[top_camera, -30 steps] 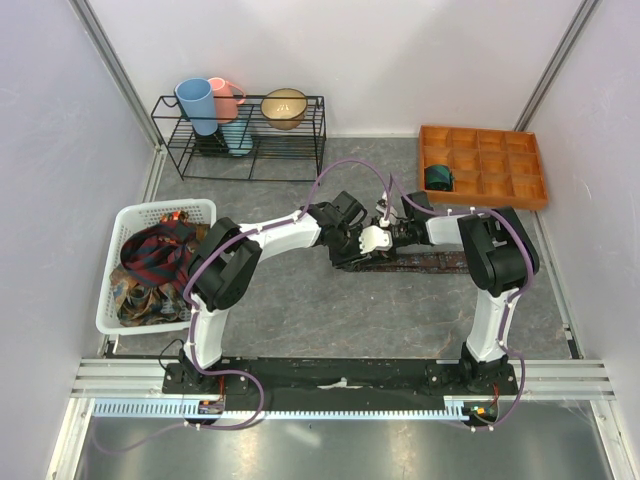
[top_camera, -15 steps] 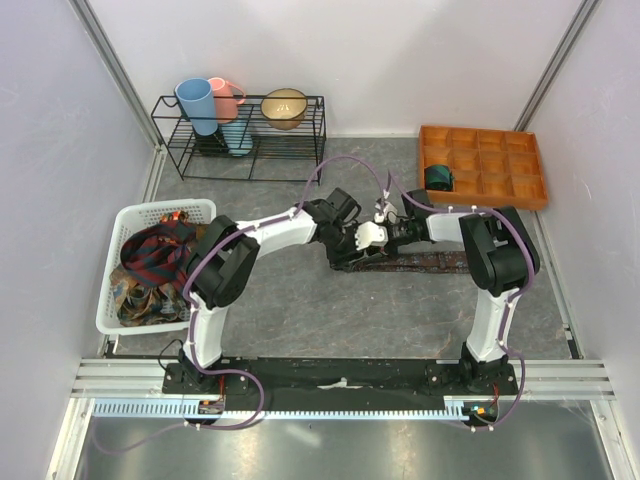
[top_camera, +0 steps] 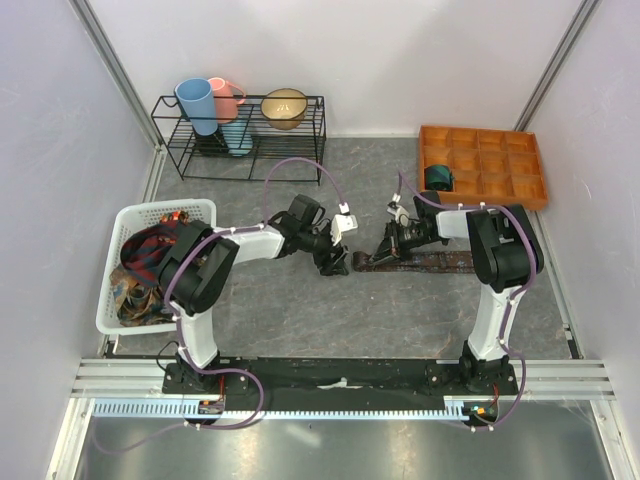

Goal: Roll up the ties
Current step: Roll the tie at the center of the board.

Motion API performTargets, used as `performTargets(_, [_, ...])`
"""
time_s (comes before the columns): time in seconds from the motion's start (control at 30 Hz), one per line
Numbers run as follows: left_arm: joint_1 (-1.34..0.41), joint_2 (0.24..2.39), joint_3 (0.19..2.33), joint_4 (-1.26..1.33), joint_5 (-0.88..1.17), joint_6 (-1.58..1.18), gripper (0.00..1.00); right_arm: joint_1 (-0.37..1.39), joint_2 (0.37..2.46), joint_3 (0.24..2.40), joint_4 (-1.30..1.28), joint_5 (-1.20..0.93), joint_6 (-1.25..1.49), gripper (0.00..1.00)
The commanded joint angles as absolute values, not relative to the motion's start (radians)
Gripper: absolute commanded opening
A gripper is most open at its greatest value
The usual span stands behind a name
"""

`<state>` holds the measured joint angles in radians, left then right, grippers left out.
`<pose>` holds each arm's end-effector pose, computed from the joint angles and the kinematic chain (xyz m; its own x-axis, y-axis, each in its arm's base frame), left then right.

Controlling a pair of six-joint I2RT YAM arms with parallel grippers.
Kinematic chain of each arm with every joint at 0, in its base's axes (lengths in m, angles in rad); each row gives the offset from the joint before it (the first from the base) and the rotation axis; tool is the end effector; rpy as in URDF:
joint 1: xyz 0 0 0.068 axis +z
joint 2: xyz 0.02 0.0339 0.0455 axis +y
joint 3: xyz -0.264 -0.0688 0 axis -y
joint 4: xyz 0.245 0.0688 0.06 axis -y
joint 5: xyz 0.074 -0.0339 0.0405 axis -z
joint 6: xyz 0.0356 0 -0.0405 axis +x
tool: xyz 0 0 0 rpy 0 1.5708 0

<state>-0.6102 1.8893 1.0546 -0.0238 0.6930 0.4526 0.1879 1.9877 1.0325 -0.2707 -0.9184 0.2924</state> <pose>0.2967 -0.2352 0.1462 -0.2154 0.5611 -0.7992 0.9754 0.1622 -0.1490 0.3382 0.0931 0.0995 -0.9941 -0.0109 -0.1082 -0.0948 0.5737 0.8136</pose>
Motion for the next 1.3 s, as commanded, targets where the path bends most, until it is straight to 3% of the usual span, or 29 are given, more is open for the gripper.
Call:
performTargets(0.0, [-0.614,1.911,1.045,0.258,0.802,0.316,0.72,0.172,2.043,1.025,-0.331,-0.673,0.178,0.0])
performTargets(0.37, [-0.695,1.985,1.072,0.299,0.704,0.328,0.71,0.172,2.068,1.028,-0.341,-0.689,0.175,0.0])
performTargets(0.5, [-0.716,2.028,1.146,0.198,0.664,0.347,0.66,0.172,2.088,1.037,-0.339,-0.71,0.178,0.0])
performTargets(0.63, [-0.733,2.051,1.21,0.101,0.643,0.399,0.51,0.173,2.102,1.048,-0.334,-0.742,0.187,0.0])
performTargets(0.67, [-0.738,2.048,1.21,0.062,0.638,0.416,0.4,0.173,2.102,1.049,-0.327,-0.758,0.192,0.0])
performTargets(0.77, [-0.738,2.014,1.204,-0.032,0.589,0.48,0.25,0.178,2.097,1.046,-0.295,-0.779,0.228,0.0])
performTargets(0.83, [-0.738,1.997,1.209,-0.095,0.562,0.526,0.19,0.179,2.08,1.049,-0.293,-0.813,0.238,0.0])
performTargets(0.93, [-0.739,1.976,1.216,-0.184,0.519,0.578,0.11,0.164,2.03,1.045,-0.302,-0.86,0.245,0.12])
performTargets(0.97, [-0.739,1.976,1.224,-0.21,0.502,0.589,0.09,0.158,1.999,1.043,-0.31,-0.871,0.253,0.2])
performTargets(1.07, [-0.741,1.986,1.261,-0.29,0.46,0.621,0.07,0.126,1.935,1.046,-0.356,-0.916,0.224,0.33])
performTargets(1.27, [-0.758,2.013,1.318,-0.371,0.384,0.64,0.06,0.135,1.871,1.057,-0.388,-0.985,0.222,0.39])
